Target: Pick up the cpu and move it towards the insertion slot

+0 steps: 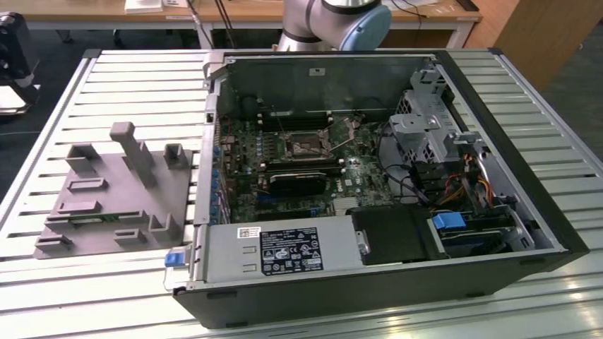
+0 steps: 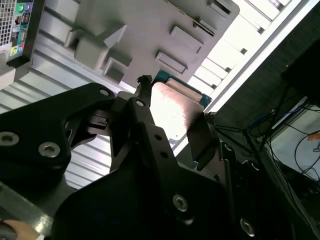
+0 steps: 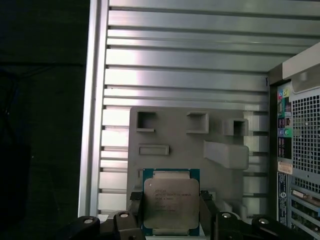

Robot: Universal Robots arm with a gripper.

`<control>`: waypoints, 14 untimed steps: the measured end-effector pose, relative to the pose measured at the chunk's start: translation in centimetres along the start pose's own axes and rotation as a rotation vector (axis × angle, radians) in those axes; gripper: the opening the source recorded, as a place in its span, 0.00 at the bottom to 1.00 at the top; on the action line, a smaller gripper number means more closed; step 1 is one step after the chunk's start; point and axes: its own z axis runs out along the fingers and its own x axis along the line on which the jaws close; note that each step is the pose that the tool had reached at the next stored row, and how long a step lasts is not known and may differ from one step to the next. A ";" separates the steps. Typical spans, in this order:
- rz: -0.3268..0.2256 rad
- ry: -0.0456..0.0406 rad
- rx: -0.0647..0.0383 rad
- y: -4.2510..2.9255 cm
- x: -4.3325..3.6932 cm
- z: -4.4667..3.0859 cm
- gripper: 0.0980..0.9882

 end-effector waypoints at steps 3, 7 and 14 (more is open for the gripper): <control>0.000 0.0000 0.000 -0.02 -0.98 0.02 0.49; 0.000 0.0000 0.000 -0.05 -2.45 0.04 0.49; 0.000 -0.0001 0.000 -0.10 -5.14 0.08 0.49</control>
